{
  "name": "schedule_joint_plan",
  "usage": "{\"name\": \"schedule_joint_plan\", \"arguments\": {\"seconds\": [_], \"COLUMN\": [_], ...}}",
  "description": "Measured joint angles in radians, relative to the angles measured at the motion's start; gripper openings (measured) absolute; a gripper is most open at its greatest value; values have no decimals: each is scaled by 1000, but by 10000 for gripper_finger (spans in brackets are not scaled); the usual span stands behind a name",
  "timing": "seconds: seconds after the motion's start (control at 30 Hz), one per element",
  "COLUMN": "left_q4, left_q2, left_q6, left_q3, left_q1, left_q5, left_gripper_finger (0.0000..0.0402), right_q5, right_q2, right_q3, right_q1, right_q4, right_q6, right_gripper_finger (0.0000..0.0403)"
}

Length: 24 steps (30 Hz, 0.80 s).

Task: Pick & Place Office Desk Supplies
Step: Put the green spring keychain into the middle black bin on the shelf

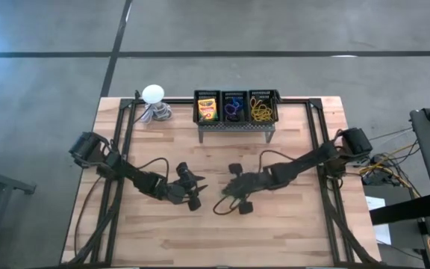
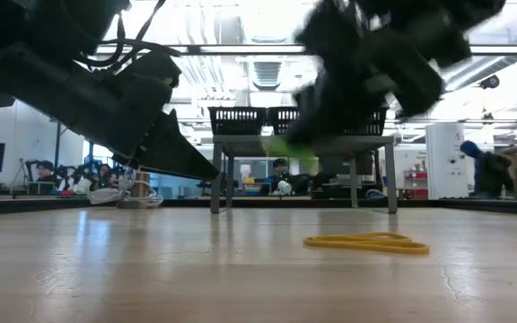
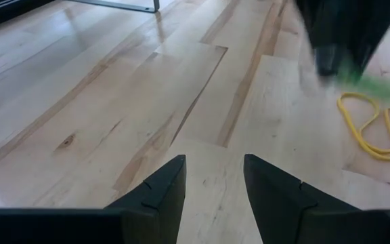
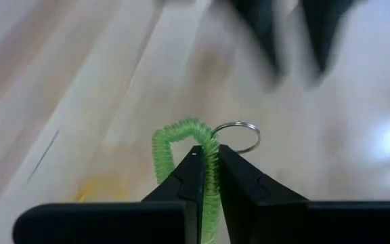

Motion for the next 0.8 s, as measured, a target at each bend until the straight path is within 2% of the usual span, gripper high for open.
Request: {"name": "schedule_joint_plan", "arguments": {"seconds": [0.07,0.2,0.27,0.33,0.47,0.6,0.8], "left_q4": [0,-1,-1,-2,1,-1,-8], "left_q2": [0,0,0,0,0,0,0], "left_q6": [0,-1,-1,-1,-3,-3,-3], "left_q3": [0,1,1,1,1,1,1], "left_q1": [0,0,0,0,0,0,0], "left_q5": [0,0,0,0,0,0,0], "left_gripper_finger": [155,155,155,155,155,155,155], "right_q5": [74,323,424,462,420,358,108], "right_q2": [-44,-159,-202,-234,-243,-191,-118], "right_q3": [31,130,194,269,410,499,527], "right_q1": [-4,-30,-72,-136,-302,-468,-638], "right_q4": [5,-62,-143,-253,-508,-708,-790], "right_q6": [-77,-197,-204,-169,-87,-40,-24], "right_gripper_finger": [25,25,25,25,25,25,25]}}
